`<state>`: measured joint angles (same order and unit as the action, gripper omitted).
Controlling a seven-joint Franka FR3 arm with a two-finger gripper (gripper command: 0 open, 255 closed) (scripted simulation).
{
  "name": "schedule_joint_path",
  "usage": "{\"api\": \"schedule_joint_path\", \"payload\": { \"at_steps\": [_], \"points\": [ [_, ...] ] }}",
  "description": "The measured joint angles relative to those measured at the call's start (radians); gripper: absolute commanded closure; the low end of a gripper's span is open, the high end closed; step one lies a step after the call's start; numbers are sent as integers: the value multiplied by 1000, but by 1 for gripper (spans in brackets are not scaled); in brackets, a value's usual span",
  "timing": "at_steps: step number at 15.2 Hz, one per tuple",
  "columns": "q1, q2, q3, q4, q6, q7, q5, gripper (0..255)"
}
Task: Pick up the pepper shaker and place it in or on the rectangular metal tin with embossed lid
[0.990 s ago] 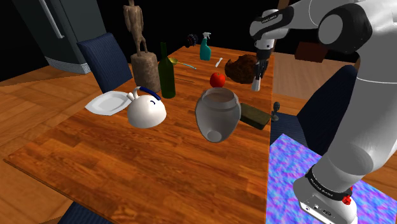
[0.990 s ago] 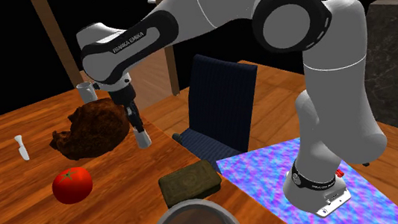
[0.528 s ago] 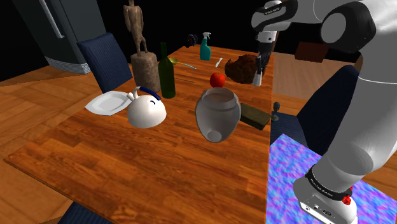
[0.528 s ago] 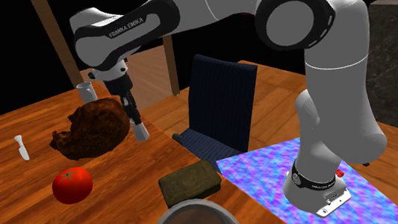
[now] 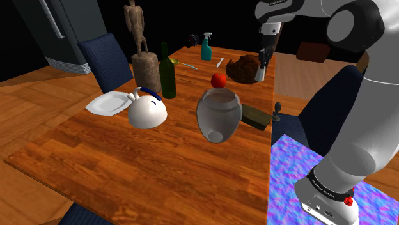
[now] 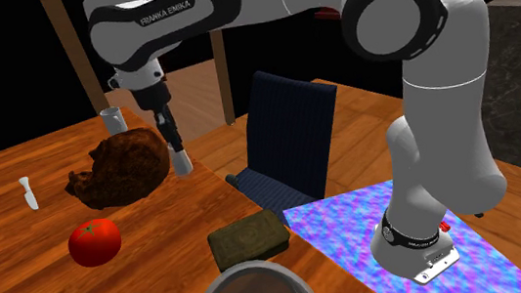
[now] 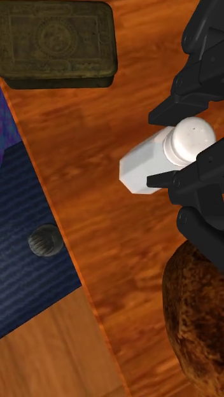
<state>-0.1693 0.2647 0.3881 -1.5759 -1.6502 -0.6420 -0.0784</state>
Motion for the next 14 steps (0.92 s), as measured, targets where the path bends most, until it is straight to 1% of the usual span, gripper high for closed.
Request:
{"api": "schedule_joint_path", "payload": {
  "at_steps": [1, 4, 6, 9, 14],
  "points": [
    [9, -23, -2, -25, -4, 10, 7, 255],
    [54, -148, -16, -168, -31, 70, 46, 255],
    [75, -217, -28, -240, -39, 109, 65, 255],
    [109, -320, -60, -344, -46, 180, 88, 255],
    [144, -489, -117, -495, -34, 287, 113, 255]
  ]
}}
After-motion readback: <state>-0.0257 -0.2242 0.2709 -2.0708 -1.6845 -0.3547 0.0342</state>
